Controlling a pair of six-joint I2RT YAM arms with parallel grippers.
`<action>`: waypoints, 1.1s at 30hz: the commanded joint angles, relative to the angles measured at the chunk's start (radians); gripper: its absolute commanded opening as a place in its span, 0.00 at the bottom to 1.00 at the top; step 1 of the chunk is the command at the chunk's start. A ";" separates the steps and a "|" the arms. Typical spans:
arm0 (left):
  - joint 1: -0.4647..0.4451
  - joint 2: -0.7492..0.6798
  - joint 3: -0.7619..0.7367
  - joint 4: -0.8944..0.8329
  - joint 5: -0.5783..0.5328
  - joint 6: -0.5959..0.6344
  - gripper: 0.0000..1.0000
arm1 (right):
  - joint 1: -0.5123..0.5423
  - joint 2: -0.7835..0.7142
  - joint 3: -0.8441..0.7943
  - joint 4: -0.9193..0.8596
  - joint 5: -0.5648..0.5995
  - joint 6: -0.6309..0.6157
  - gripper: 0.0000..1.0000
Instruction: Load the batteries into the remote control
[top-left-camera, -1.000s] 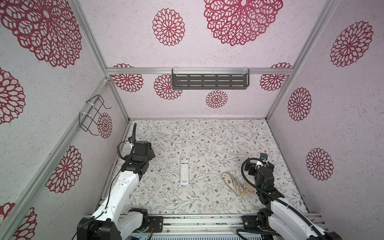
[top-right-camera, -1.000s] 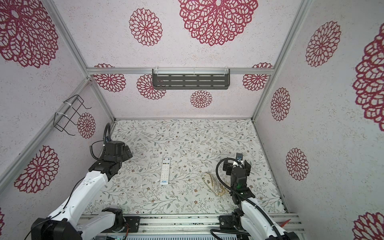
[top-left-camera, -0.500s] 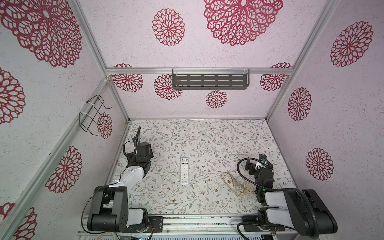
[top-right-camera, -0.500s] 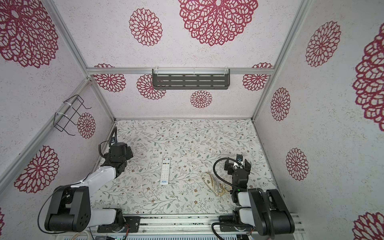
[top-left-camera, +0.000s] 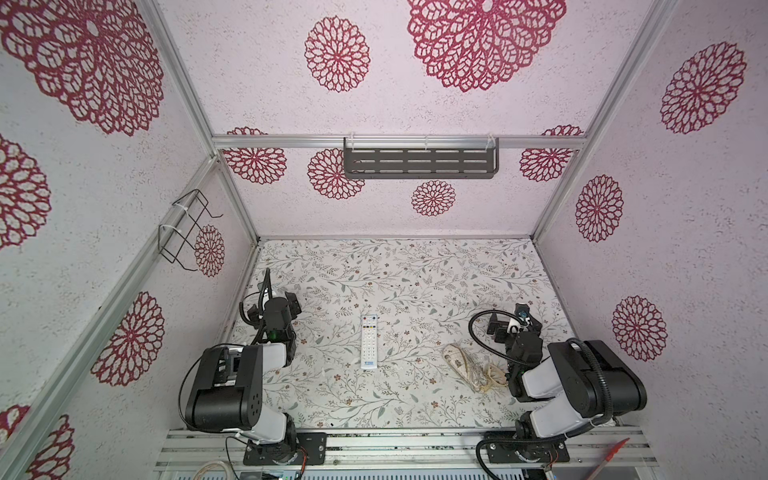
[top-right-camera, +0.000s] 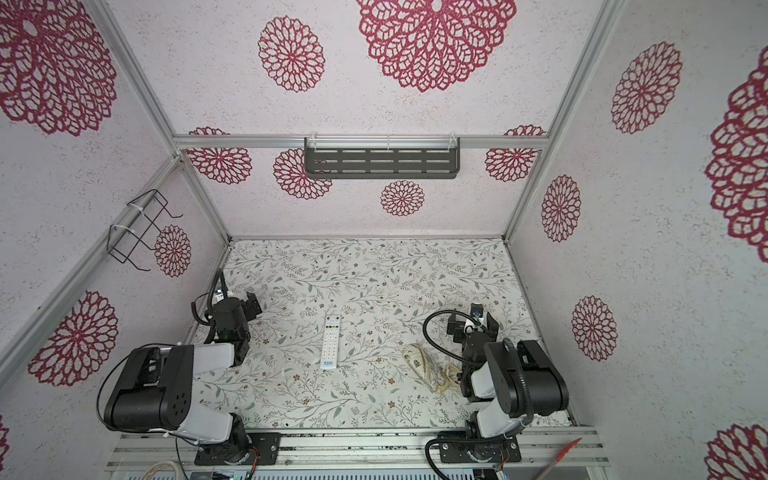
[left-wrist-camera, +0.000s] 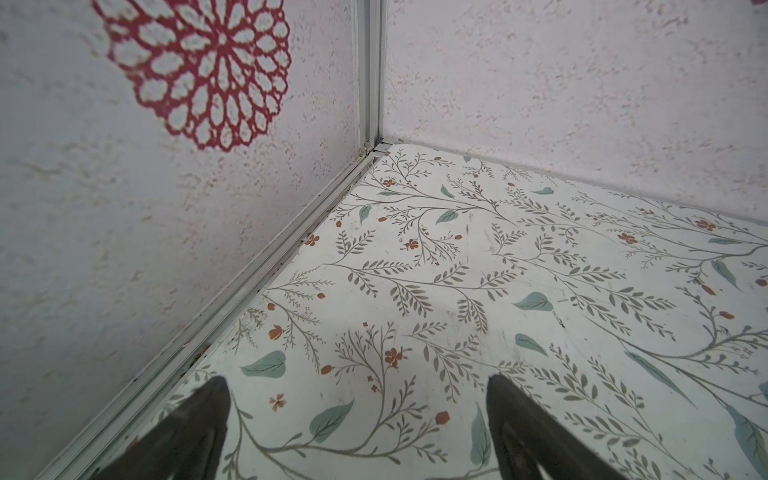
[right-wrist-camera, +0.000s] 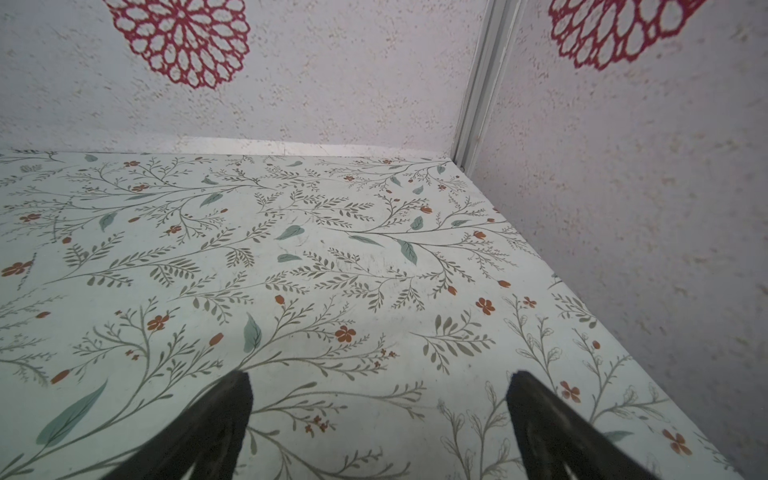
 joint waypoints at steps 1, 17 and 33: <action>0.004 0.033 -0.029 0.182 0.036 0.044 0.97 | -0.004 -0.019 0.059 -0.018 0.045 0.019 0.99; -0.009 0.038 -0.034 0.196 0.005 0.051 0.98 | -0.024 -0.022 0.138 -0.175 0.106 0.069 0.99; -0.008 0.037 -0.032 0.192 0.008 0.049 0.98 | -0.024 -0.023 0.136 -0.170 0.106 0.069 0.99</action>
